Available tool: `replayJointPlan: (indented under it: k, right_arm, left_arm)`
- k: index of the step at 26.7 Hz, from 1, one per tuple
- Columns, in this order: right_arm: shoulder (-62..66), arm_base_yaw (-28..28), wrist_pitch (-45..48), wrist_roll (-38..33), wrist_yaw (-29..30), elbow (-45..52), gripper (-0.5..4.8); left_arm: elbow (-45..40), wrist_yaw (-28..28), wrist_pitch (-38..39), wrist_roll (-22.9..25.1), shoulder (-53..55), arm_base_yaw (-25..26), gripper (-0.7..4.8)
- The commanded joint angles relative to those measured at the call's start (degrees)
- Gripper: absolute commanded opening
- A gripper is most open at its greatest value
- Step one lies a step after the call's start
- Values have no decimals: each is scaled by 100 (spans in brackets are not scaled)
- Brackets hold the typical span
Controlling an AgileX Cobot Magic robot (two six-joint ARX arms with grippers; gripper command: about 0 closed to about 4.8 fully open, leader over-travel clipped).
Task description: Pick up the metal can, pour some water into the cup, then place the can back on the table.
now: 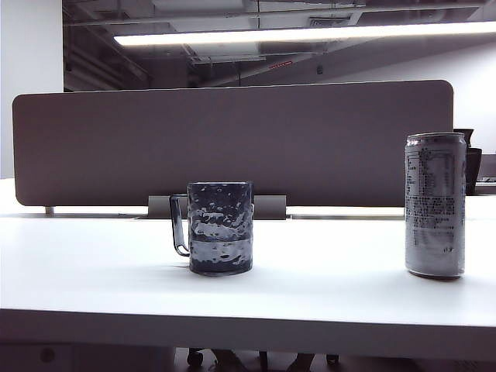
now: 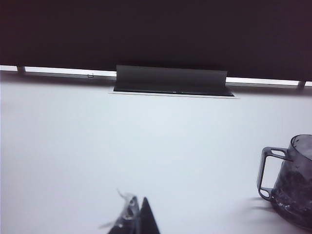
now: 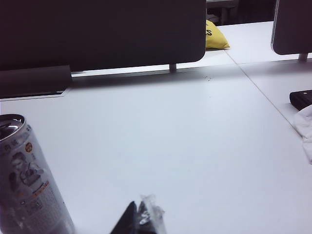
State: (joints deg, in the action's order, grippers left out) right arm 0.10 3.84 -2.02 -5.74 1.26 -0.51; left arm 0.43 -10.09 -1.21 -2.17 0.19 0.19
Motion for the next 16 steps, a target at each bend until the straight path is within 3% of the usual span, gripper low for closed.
replayJointPlan:
  k: [1,12,16]
  right_arm:
    - [0,-4,77,-7,-4,11,-5]
    - [0,-4,77,-7,-4,11,-5]
    - [0,-4,79,-9,-4,11,-5]
  left_arm:
    - [7,-24,-59,7,4,-4,-5]
    - [7,-20,-57,7,4,-52,-5]
    - [7,387,-59,7,4,-780,-5]
